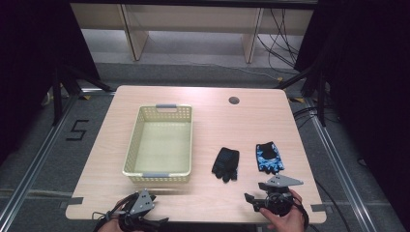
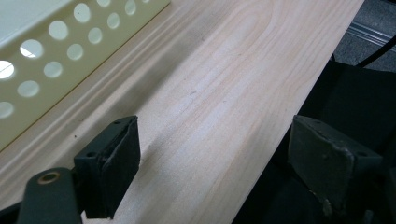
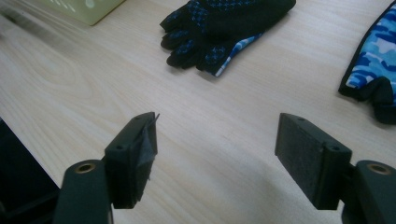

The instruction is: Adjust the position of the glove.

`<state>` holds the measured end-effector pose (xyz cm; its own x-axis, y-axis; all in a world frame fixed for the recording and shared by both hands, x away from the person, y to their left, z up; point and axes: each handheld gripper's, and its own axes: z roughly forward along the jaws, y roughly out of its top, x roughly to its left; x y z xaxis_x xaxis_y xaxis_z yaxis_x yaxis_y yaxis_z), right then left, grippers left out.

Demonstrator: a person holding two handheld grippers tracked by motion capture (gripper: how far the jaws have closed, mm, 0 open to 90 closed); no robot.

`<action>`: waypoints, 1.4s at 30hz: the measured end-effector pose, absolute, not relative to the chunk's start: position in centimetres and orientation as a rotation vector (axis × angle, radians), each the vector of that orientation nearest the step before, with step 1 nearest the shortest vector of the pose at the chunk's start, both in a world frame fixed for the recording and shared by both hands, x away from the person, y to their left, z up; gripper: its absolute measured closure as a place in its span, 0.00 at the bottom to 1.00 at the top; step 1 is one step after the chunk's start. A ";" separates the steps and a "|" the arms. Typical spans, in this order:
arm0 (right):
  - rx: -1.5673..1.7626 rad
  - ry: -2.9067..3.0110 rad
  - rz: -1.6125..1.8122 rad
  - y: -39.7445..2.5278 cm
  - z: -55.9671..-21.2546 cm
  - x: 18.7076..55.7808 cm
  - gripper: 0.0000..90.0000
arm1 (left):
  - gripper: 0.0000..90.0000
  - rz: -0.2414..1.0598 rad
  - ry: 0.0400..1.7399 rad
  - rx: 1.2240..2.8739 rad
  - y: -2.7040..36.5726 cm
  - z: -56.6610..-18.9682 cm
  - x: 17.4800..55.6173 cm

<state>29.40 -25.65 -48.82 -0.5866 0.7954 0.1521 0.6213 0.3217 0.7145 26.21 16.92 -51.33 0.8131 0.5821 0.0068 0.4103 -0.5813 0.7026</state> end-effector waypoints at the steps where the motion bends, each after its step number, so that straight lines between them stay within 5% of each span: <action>1: 1.286 2.365 1.124 -25.6 -48.8 29.4 0.37 | 0.18 0.307 0.726 2.271 16.9 -51.3 26.2; 15: 1.200 2.345 1.114 -25.4 -47.3 31.7 0.48 | 0.18 0.297 0.748 2.269 16.9 -51.4 26.3; 29: 1.105 2.377 1.067 -22.6 -46.0 36.1 0.48 | 0.18 0.306 0.752 2.257 16.9 -51.3 26.2; 42: 1.082 2.442 1.041 -20.2 -46.2 41.9 0.61 | 0.18 0.308 0.734 2.263 17.0 -51.2 26.3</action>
<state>41.94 -20.19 -46.22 -0.6828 0.7296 0.0379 0.5327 0.4617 0.7093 26.28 17.03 -51.25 0.8088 0.5880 0.0031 0.4147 -0.5741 0.7060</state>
